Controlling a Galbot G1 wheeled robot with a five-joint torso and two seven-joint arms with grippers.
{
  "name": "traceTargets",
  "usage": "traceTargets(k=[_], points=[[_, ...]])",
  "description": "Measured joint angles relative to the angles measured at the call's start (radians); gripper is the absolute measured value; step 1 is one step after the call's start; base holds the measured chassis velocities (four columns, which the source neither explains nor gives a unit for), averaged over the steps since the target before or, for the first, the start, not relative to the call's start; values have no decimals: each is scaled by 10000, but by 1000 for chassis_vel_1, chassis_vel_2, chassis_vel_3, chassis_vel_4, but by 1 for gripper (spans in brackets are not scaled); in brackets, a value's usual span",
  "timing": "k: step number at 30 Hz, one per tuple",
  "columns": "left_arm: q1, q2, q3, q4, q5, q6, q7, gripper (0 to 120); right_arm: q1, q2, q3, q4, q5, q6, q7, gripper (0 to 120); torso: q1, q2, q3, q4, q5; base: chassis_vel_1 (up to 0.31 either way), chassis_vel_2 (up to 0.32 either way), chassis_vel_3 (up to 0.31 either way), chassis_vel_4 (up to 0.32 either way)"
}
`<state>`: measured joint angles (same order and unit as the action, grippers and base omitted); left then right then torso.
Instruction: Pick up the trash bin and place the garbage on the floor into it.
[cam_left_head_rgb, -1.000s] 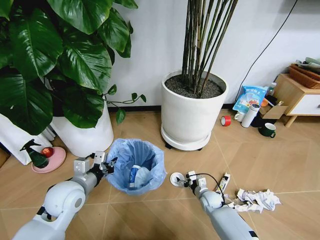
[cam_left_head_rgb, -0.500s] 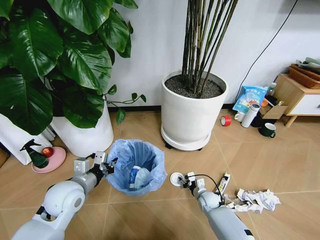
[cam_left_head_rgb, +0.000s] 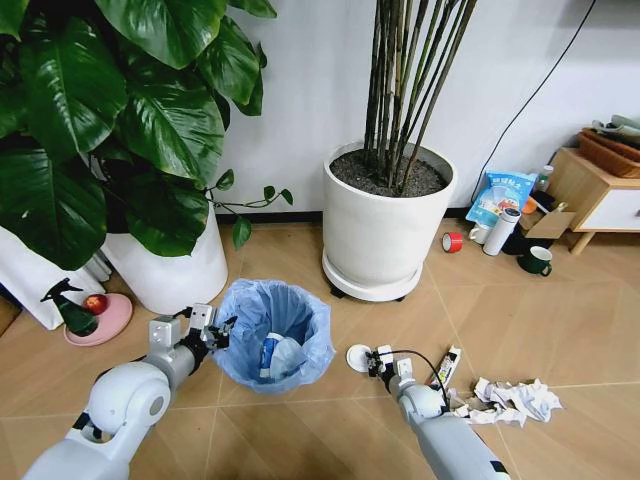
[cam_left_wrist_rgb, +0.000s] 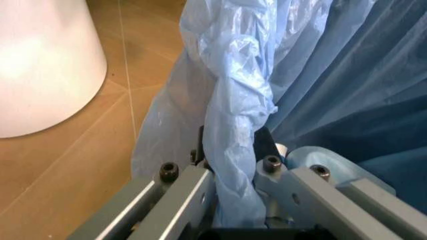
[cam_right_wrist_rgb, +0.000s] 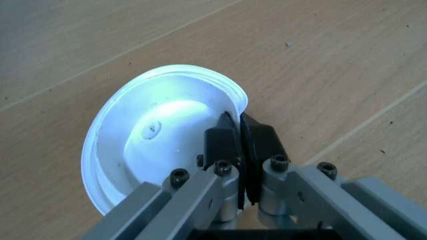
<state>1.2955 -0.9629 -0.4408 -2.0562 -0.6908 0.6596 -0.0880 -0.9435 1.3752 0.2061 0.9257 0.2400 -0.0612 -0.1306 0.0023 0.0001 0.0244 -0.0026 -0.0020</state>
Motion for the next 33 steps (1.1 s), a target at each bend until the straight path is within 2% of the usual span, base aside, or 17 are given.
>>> traceTargets(k=[7,13,22,24,27,30,31,33], points=[[50,12,-1,-60,4,0,2,0,-97,-20,92,198,-36,85,-11,0,0,-1,2,-1,1,0,0,0,0],[115,13,-18,-93,30,1,7,0,-284,-216,219,882,-48,246,11,0,0,0,2,0,2,0,0,0,0],[152,9,-9,-99,65,1,44,0,-835,-782,473,2737,38,459,11,0,0,0,1,0,-1,0,0,0,0],[165,68,1,-99,73,1,72,0,-1148,-1049,618,3898,179,478,18,0,0,0,1,1,1,0,0,0,0],[168,119,17,-91,96,0,103,0,-1336,-1268,680,4634,359,445,77,0,0,0,1,0,-2,0,0,0,0],[131,236,86,-39,98,9,144,0,-1655,-1984,836,6373,1026,174,300,0,0,-1,1,0,1,0,0,0,0],[131,236,86,-39,98,9,144,0,-1655,-1984,836,6373,1026,174,300,0,0,-1,1,0,1,0,0,0,0],[9,309,172,6,-42,61,149,0,-1842,-2712,1007,7737,1635,-104,423,0,0,-1,1,0,3,0,0,0,0]])
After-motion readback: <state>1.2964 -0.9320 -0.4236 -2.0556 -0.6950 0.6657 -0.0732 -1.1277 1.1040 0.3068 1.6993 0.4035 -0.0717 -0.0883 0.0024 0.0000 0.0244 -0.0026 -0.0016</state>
